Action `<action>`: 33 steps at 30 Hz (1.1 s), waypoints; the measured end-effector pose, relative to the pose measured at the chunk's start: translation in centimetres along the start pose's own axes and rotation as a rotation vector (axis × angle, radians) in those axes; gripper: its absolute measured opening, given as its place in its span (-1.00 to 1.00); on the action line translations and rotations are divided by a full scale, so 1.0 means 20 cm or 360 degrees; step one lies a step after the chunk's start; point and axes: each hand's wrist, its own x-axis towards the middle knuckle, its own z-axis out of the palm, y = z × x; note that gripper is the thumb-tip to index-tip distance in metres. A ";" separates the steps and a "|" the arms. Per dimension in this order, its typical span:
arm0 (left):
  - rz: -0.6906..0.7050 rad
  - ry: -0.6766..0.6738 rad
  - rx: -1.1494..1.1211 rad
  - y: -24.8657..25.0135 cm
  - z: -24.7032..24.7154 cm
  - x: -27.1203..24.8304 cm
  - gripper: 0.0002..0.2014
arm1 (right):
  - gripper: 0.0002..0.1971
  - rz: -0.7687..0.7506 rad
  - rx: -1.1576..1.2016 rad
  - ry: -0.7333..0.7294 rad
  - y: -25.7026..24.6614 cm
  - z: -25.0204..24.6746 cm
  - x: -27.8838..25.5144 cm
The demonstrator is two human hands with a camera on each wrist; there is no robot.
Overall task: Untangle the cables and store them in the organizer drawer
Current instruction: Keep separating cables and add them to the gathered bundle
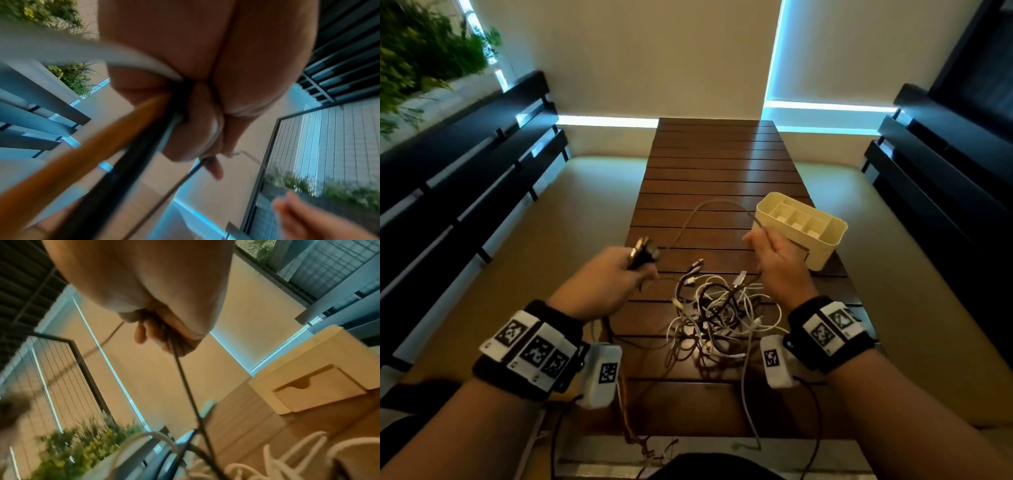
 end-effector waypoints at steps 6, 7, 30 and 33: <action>-0.0096 0.0400 -0.0117 -0.07 0.03 -0.02 -0.71 | -0.75 -0.0234 0.0132 0.0190 -0.19 -0.03 0.02; -0.0046 0.0508 -0.0175 -0.05 0.02 -0.03 -0.73 | -0.76 -0.0268 0.0041 0.0092 -0.20 -0.03 0.01; 0.0498 -0.0086 -0.0481 0.20 0.22 -0.08 -0.69 | -0.72 -0.0194 0.0241 -0.0270 -0.28 -0.06 -0.26; 0.0313 -0.0464 -0.0812 0.19 0.18 -0.12 -0.78 | -0.66 -0.0113 0.0202 -0.0382 -0.26 -0.09 -0.29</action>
